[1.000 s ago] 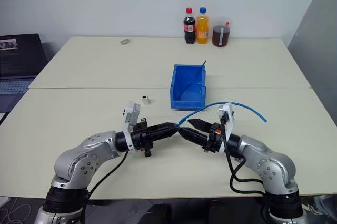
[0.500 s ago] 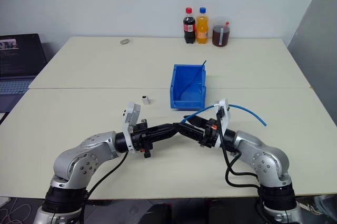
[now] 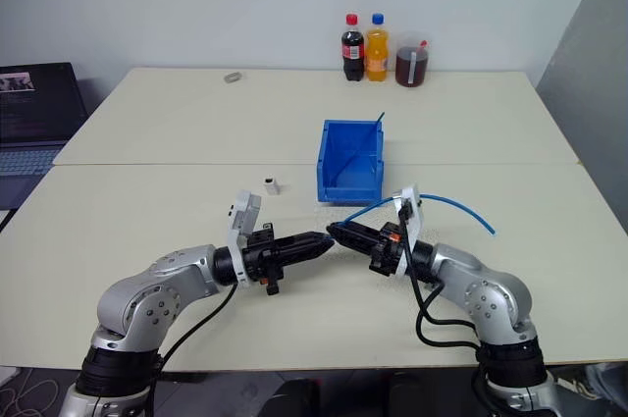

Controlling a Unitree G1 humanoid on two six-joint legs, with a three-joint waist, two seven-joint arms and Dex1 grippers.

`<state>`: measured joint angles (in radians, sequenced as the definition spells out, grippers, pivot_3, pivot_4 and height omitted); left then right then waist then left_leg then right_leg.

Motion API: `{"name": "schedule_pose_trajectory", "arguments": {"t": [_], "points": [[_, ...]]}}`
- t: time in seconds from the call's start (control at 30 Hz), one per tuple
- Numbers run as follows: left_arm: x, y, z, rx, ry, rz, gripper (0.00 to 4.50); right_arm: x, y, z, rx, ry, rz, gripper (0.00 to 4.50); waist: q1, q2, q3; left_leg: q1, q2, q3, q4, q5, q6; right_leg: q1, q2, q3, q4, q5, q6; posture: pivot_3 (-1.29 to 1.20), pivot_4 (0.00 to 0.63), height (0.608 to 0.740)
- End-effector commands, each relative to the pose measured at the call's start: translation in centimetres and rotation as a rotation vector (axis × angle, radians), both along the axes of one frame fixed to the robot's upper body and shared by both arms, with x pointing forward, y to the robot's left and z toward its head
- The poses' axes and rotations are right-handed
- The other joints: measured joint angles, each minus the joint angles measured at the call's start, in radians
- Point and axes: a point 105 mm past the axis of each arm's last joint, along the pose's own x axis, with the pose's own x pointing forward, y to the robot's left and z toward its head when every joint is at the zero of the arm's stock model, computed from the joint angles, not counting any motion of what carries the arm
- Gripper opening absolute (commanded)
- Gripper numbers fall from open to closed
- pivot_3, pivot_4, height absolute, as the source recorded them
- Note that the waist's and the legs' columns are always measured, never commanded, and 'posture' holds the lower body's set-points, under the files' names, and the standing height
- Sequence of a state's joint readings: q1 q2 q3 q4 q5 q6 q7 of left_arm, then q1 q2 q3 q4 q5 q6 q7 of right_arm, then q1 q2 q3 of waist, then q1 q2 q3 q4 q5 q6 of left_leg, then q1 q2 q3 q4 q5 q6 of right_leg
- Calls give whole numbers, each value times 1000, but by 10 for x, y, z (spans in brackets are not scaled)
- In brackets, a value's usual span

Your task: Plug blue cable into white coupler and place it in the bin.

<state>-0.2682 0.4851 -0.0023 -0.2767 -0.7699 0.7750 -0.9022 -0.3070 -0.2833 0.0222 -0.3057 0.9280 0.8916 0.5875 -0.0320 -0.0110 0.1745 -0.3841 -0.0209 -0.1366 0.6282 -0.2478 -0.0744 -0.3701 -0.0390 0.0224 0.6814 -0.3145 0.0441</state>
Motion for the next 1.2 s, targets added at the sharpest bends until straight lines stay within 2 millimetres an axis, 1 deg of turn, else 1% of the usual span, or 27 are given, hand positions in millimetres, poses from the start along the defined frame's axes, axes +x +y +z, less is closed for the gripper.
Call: {"name": "schedule_pose_trajectory", "arguments": {"t": [0.03, 0.33, 0.4, 0.43, 0.5, 0.53, 0.57, 0.67, 0.8, 0.83, 0.87, 0.9, 0.93, 1.0, 1.1, 1.2], "points": [[-3, -1, 9, -8, -43, -17, 246, -5, 0, 12, 27, -35, 37, 135, 0, 0, 0, 0, 0, 0, 0, 0, 0, 0, 0, 0, 0, 0, 0, 0, 150, 740], [3, -2, 5, 13, -62, 11, 244, -8, 1, 12, 20, -34, 54, 134, 0, 0, 0, 0, 0, 0, 0, 0, 0, 0, 0, 0, 0, 0, 0, 0, 150, 740], [5, -3, 6, 16, -74, 19, 944, -7, 0, 12, 15, -38, 45, 134, 0, 0, 0, 0, 0, 0, 0, 0, 0, 0, 0, 0, 0, 0, 0, 0, 150, 740], [6, -3, 6, 18, -81, 26, 984, -7, 0, 12, 13, -40, 42, 134, 0, 0, 0, 0, 0, 0, 0, 0, 0, 0, 0, 0, 0, 0, 0, 0, 150, 740], [8, -2, 6, 16, -91, 46, 1459, -6, -1, 12, 11, -43, 33, 133, 0, 0, 0, 0, 0, 0, 0, 0, 0, 0, 0, 0, 0, 0, 0, 0, 150, 740], [10, -1, 6, 17, -97, 62, 1615, -5, -1, 12, 10, -45, 29, 133, 0, 0, 0, 0, 0, 0, 0, 0, 0, 0, 0, 0, 0, 0, 0, 0, 150, 740], [12, 0, 7, 13, -101, 80, 1890, -5, -1, 12, 9, -47, 25, 132, 0, 0, 0, 0, 0, 0, 0, 0, 0, 0, 0, 0, 0, 0, 0, 0, 150, 740], [17, 4, 8, 11, -117, 124, 2399, -3, -3, 13, 10, -51, 14, 131, 0, 0, 0, 0, 0, 0, 0, 0, 0, 0, 0, 0, 0, 0, 0, 0, 150, 740], [14, 8, 8, 15, -120, 138, 3257, -1, -4, 13, 8, -56, 4, 131, 0, 0, 0, 0, 0, 0, 0, 0, 0, 0, 0, 0, 0, 0, 0, 0, 150, 740], [15, 10, 7, 26, -127, 154, 3385, -1, -5, 13, 6, -58, -1, 131, 0, 0, 0, 0, 0, 0, 0, 0, 0, 0, 0, 0, 0, 0, 0, 0, 150, 740], [15, 11, 7, 33, -133, 164, 3638, 0, -6, 13, 5, -60, -5, 131, 0, 0, 0, 0, 0, 0, 0, 0, 0, 0, 0, 0, 0, 0, 0, 0, 150, 740], [16, 15, 5, 66, -157, 197, 3766, 1, -8, 13, -5, -68, -18, 131, 0, 0, 0, 0, 0, 0, 0, 0, 0, -1, 0, 0, 0, 0, 0, 0, 150, 740], [17, 18, 4, 84, -172, 225, 4050, 2, -10, 13, -15, -76, -29, 131, 0, 0, 0, 0, 0, 1, 0, 0, 0, -1, 0, 1, 0, 0, 0, 0, 150, 740], [18, 23, 3, 108, -192, 283, 4414, 5, -18, 12, -31, -87, -60, 131, 0, 0, 0, 0, 0, 1, 0, 0, 0, -1, 0, 1, 0, 0, 0, 0, 150, 740], [18, 31, -1, 135, -212, 373, 4417, 9, -31, 11, -70, -108, -102, 130, 1, 0, 0, -1, 0, 0, 0, 0, 0, -1, 0, 1, 0, 0, 0, 0, 150, 740], [16, 34, -3, 153, -238, 423, 4417, 9, -37, 8, -102, -122, -113, 130, 2, 0, 0, -1, 0, 0, 0, 0, 0, -1, -1, 1, 0, 0, 0, 0, 150, 740]]}}
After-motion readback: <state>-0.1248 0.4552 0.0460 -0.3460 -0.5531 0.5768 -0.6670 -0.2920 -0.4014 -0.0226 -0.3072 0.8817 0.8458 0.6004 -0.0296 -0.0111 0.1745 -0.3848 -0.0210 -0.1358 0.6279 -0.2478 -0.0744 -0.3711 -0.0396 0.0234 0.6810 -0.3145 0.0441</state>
